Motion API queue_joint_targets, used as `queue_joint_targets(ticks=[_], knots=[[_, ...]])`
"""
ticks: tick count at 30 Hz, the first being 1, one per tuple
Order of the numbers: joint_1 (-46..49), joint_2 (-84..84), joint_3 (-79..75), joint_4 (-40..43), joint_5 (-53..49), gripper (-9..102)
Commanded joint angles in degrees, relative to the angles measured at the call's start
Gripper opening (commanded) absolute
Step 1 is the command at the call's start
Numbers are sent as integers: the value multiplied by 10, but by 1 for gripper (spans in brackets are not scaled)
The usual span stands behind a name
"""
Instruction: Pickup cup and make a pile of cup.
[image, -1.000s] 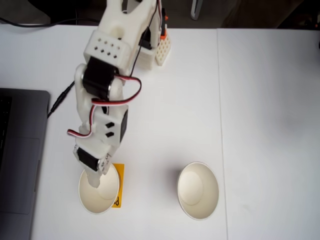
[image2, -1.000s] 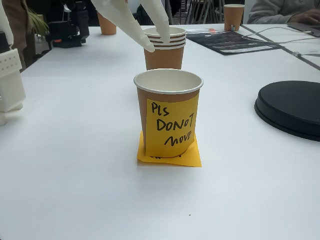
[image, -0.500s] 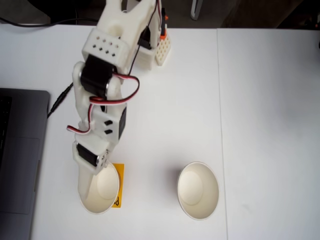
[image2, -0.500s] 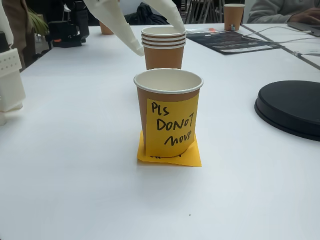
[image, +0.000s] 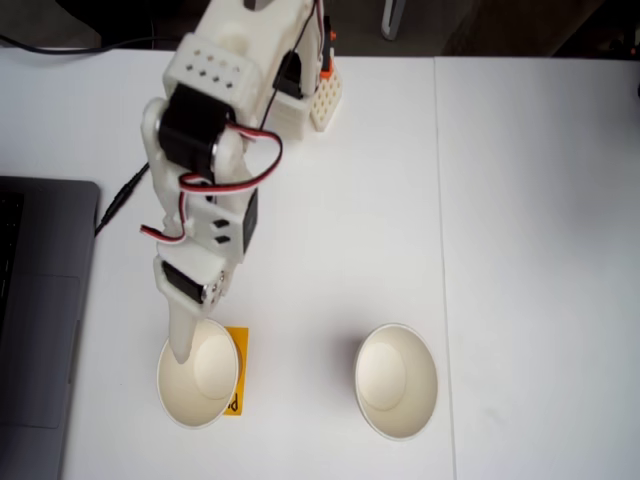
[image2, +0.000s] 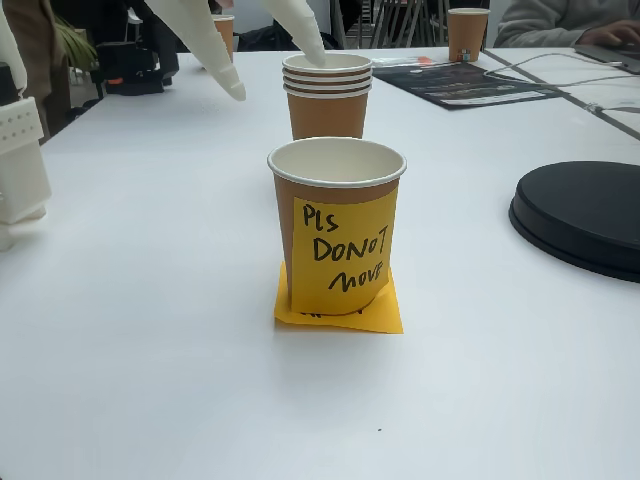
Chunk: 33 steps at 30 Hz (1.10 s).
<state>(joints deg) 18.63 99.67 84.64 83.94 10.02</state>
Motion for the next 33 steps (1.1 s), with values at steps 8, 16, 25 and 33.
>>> queue_joint_targets(ticks=[8, 16, 25, 33], knots=[[-2, -28, -58, -2, 4, 30], [-2, -70, -59, -3, 4, 30], [-3, -121, -86, -4, 4, 30], [-4, -192, -156, -4, 4, 30]])
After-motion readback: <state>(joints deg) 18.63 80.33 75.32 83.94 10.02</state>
